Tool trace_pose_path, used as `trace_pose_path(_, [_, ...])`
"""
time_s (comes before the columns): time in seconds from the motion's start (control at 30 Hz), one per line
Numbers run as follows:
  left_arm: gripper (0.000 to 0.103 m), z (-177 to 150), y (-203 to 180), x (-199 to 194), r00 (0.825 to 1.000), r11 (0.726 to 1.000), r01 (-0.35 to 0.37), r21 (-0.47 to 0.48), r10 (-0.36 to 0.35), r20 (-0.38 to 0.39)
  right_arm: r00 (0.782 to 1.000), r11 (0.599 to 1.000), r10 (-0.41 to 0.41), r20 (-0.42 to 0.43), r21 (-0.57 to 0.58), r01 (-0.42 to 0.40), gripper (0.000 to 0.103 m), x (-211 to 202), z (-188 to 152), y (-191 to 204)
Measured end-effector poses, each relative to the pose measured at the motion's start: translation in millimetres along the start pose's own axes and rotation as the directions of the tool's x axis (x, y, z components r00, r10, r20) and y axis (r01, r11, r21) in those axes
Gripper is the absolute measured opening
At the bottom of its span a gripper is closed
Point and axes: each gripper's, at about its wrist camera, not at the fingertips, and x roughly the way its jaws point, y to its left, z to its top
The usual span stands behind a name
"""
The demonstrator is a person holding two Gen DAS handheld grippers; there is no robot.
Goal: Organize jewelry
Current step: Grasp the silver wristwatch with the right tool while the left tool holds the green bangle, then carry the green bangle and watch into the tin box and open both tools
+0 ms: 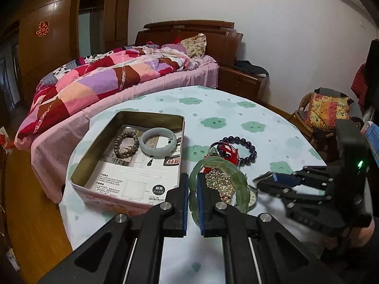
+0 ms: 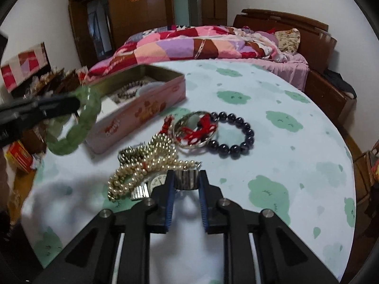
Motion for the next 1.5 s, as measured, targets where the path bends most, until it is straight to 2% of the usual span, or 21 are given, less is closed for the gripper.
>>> trace_pose_path(0.3, [0.006, 3, 2, -10, 1.000, 1.000, 0.008, -0.006, -0.008, 0.029, 0.996, 1.000, -0.018, 0.088, 0.021, 0.017, 0.021, -36, 18, -3])
trace_pose_path(0.6, [0.006, 14, 11, -20, 0.998, 1.000, -0.012, 0.002, 0.012, 0.062, 0.990, 1.000, -0.010, 0.142, 0.020, 0.007, 0.021, -49, 29, 1])
trace_pose_path(1.03, [0.006, 34, 23, -21, 0.994, 0.998, -0.057, 0.040, 0.053, 0.093, 0.984, 1.000, 0.024, 0.174, -0.011, -0.023, 0.021, -48, 56, 15])
trace_pose_path(1.5, [0.006, 42, 51, -8, 0.994, 0.997, -0.072, 0.001, 0.072, 0.085, 0.982, 0.997, 0.051, 0.183, -0.074, -0.038, 0.021, -35, 89, 41])
